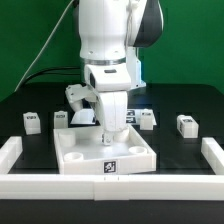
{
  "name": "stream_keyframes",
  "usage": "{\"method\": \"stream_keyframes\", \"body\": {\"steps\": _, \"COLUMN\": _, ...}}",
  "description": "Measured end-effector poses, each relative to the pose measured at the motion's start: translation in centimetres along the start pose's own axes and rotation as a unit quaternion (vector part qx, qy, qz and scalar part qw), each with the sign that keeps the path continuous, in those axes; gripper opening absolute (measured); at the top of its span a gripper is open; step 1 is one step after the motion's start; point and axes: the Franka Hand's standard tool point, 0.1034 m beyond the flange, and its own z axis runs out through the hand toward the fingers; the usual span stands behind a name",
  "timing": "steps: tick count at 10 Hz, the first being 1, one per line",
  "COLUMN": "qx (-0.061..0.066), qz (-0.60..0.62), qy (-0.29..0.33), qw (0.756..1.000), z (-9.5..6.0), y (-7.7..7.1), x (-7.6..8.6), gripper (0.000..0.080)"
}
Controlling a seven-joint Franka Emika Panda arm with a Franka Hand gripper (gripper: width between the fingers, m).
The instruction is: Assemble one leg
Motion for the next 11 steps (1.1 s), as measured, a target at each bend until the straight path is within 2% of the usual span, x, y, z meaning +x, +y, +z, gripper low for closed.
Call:
{"method": "stream_keyframes", "body": {"steps": 1, "qx": 0.001, "qz": 0.0, "qy": 0.0, "qw": 1.0, "z": 0.06, "y": -0.04, "x": 0.03, "gripper": 0.065}}
{"method": "stream_keyframes", "body": {"steps": 2, "qx": 0.001, "qz": 0.0, "qy": 0.001, "qw": 1.0, "z": 0.11, "y": -0.07, "x": 0.03, "gripper": 0.0512}}
{"method": "stream_keyframes", "body": {"steps": 3, "qx": 0.001, "qz": 0.0, "qy": 0.001, "qw": 1.0, "z": 0.12, "y": -0.08, "x": 0.04, "gripper": 0.0512}}
{"method": "stream_keyframes", "body": {"steps": 5, "qx": 0.001, "qz": 0.0, "qy": 0.001, "qw": 1.0, "z": 0.14, "y": -0.1, "x": 0.05, "gripper": 0.0225}}
{"method": "stream_keyframes", "body": {"steps": 6, "qx": 0.002, "qz": 0.0, "qy": 0.001, "qw": 1.0, "z": 0.16, "y": -0.12, "x": 0.05, "gripper": 0.0225}}
{"method": "stream_keyframes", "body": {"steps": 7, "qx": 0.0, "qz": 0.0, "qy": 0.0, "qw": 1.0, "z": 0.08, "y": -0.03, "x": 0.0, "gripper": 0.0061}}
{"method": "stream_keyframes", "body": {"steps": 11, "qx": -0.002, "qz": 0.0, "qy": 0.0, "qw": 1.0, "z": 0.06, "y": 0.04, "x": -0.01, "gripper": 0.0059}}
